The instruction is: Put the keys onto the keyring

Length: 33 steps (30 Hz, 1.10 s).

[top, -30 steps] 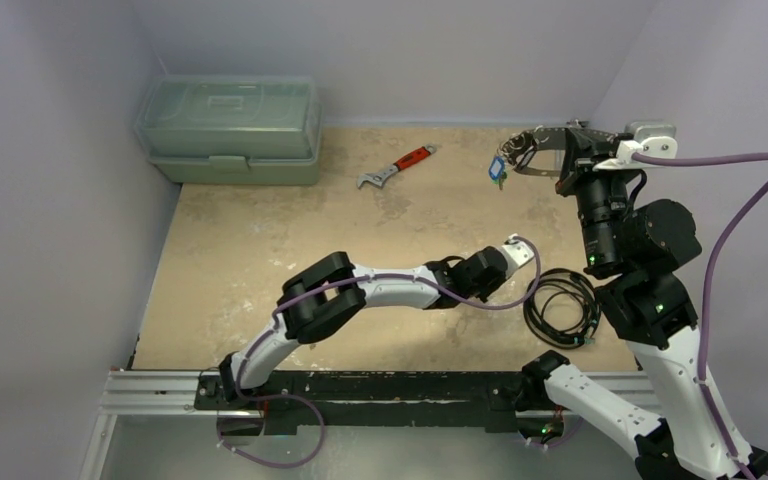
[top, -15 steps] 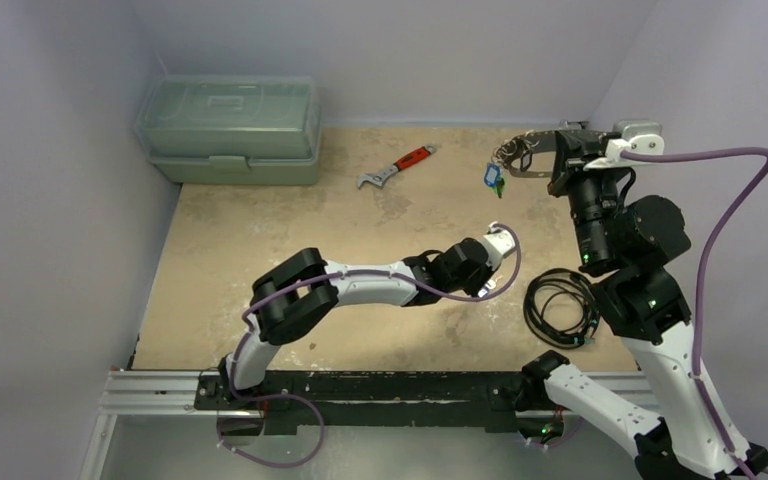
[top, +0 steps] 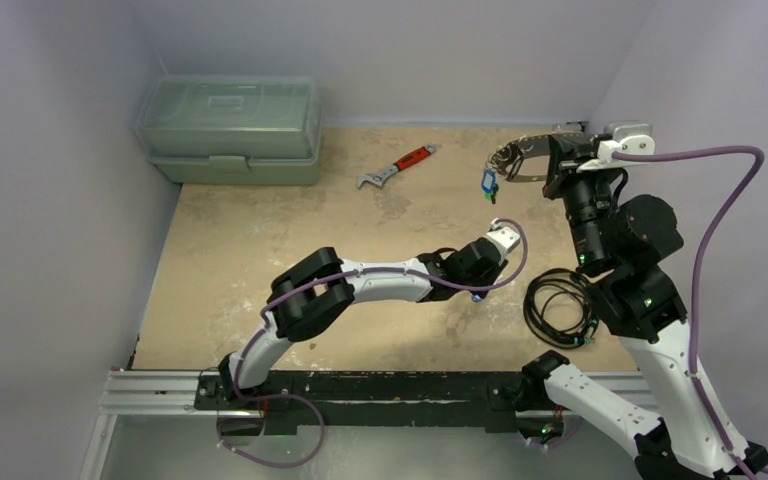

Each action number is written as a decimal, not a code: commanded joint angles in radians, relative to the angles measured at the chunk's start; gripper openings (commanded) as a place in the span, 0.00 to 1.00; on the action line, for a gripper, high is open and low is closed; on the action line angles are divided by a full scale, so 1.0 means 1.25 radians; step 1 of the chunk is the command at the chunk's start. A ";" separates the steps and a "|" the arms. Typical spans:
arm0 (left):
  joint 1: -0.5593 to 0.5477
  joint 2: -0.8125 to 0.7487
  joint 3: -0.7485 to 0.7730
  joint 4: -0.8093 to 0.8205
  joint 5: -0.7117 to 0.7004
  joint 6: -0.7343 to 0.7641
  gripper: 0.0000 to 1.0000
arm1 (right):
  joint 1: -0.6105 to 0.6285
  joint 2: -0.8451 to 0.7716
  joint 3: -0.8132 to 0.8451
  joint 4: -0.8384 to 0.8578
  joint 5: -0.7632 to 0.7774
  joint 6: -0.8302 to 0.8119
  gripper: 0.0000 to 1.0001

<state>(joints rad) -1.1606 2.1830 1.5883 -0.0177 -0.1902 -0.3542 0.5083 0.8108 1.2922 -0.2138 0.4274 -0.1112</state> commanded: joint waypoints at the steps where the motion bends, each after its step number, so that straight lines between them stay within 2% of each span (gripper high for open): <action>1: 0.002 0.031 0.034 -0.040 -0.005 -0.058 0.29 | -0.004 -0.010 0.000 0.043 -0.009 0.007 0.00; 16: 0.014 0.056 0.043 -0.025 0.023 -0.075 0.28 | -0.004 -0.014 -0.010 0.044 -0.022 0.008 0.00; 26: 0.015 0.061 0.076 -0.038 0.029 -0.070 0.31 | -0.004 -0.014 -0.009 0.043 -0.024 0.009 0.00; 33: 0.017 0.077 0.089 -0.041 0.031 -0.071 0.27 | -0.004 -0.014 -0.009 0.042 -0.024 0.009 0.00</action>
<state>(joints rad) -1.1454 2.2608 1.6623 -0.0746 -0.1596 -0.4351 0.5083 0.8040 1.2724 -0.2176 0.4152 -0.1112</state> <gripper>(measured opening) 0.283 0.005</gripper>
